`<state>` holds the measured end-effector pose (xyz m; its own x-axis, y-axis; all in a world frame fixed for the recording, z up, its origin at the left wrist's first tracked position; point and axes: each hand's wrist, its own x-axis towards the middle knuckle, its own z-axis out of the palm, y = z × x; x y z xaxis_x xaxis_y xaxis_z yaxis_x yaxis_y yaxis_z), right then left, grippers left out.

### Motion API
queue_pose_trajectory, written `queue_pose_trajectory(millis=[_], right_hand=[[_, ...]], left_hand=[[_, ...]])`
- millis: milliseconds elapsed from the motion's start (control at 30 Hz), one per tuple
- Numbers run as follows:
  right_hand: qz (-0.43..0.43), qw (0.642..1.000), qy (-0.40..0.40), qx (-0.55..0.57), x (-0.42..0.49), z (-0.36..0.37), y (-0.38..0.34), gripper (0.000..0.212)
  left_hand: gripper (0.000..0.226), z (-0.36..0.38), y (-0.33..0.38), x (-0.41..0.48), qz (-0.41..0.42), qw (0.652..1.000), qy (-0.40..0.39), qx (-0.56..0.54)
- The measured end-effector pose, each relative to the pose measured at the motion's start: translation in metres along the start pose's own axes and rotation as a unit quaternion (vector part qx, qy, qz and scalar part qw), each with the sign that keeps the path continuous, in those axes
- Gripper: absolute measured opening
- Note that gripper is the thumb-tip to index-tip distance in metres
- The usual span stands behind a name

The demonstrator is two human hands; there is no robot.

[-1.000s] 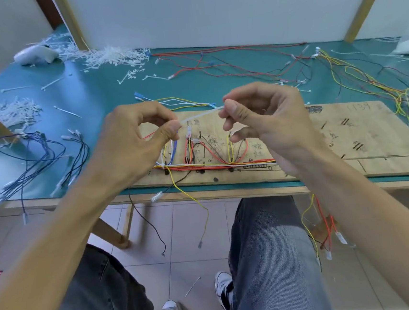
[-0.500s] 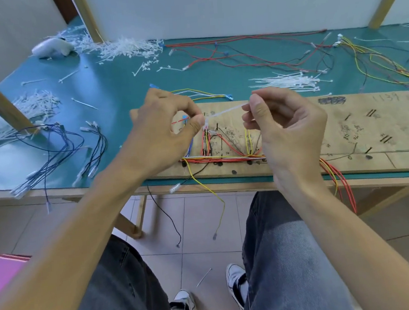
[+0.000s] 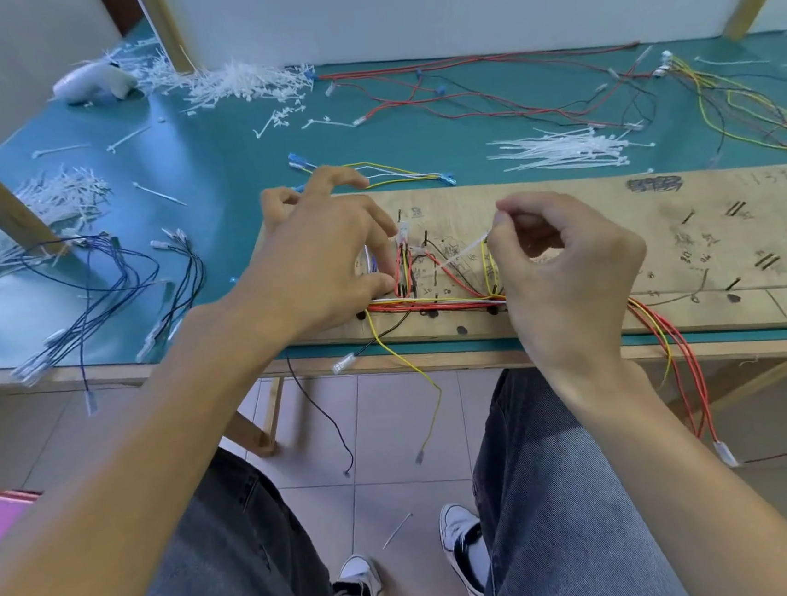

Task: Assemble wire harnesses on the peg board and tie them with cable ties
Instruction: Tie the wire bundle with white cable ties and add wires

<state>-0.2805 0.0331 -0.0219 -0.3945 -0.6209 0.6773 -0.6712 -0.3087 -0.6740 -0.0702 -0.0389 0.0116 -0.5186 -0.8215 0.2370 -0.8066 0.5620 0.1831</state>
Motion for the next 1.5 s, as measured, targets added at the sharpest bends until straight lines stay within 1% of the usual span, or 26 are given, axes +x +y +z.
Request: queue_pose_trajectory(millis=[200,400,533,667,767,867,933,1000,1100,1200,1333,1400,1500], right_hand=[[0.002,0.999,-0.045,-0.006,-0.003,0.006,0.000,0.010],[0.012,0.996,-0.090,-0.001,-0.005,0.006,0.002,0.007],[0.002,0.994,-0.112,0.003,-0.007,0.004,0.003,0.007],[-0.017,0.990,-0.143,0.012,-0.007,0.003,0.003,0.008],[-0.047,0.985,-0.166,0.003,-0.007,0.004,0.003,0.008],[-0.073,0.978,-0.194,-0.005,-0.007,0.007,0.004,0.008],[-0.094,0.973,-0.209,-0.022,-0.007,0.009,0.005,0.008],[-0.107,0.968,-0.225,-0.037,-0.006,0.011,0.005,0.007],[-0.105,0.964,-0.243,-0.026,-0.002,0.012,0.003,0.008],[-0.071,0.966,-0.250,0.017,0.003,0.014,0.002,0.010],[-0.015,0.967,-0.248,0.057,0.005,0.017,0.001,0.017],[0.004,0.964,-0.256,0.064,0.005,0.018,0.002,0.020],[0.021,0.963,-0.260,0.071,0.005,0.018,0.003,0.018]], left_hand=[[0.017,0.001,-0.002,-0.001,-0.038,0.998,-0.010,-0.044],[0.019,0.000,0.002,-0.002,-0.056,0.997,-0.007,-0.055],[0.019,0.000,0.009,0.000,-0.049,0.998,-0.026,-0.033],[0.012,-0.001,0.012,0.001,-0.039,0.997,-0.060,-0.004],[0.014,-0.009,0.009,-0.002,-0.015,0.997,-0.066,-0.027],[0.009,-0.012,0.009,-0.006,0.022,0.997,-0.055,-0.047],[0.008,-0.010,0.009,-0.007,0.050,0.994,-0.042,-0.085],[0.009,-0.007,0.008,-0.008,0.071,0.985,-0.027,-0.154],[0.009,0.000,0.005,-0.006,0.068,0.973,-0.018,-0.219],[0.014,0.010,0.004,-0.002,0.036,0.960,-0.021,-0.275],[0.024,0.016,0.000,-0.002,-0.011,0.926,-0.017,-0.377],[0.025,0.017,-0.003,-0.002,-0.021,0.916,-0.015,-0.401],[0.025,0.018,-0.004,-0.001,-0.019,0.914,-0.021,-0.404]])
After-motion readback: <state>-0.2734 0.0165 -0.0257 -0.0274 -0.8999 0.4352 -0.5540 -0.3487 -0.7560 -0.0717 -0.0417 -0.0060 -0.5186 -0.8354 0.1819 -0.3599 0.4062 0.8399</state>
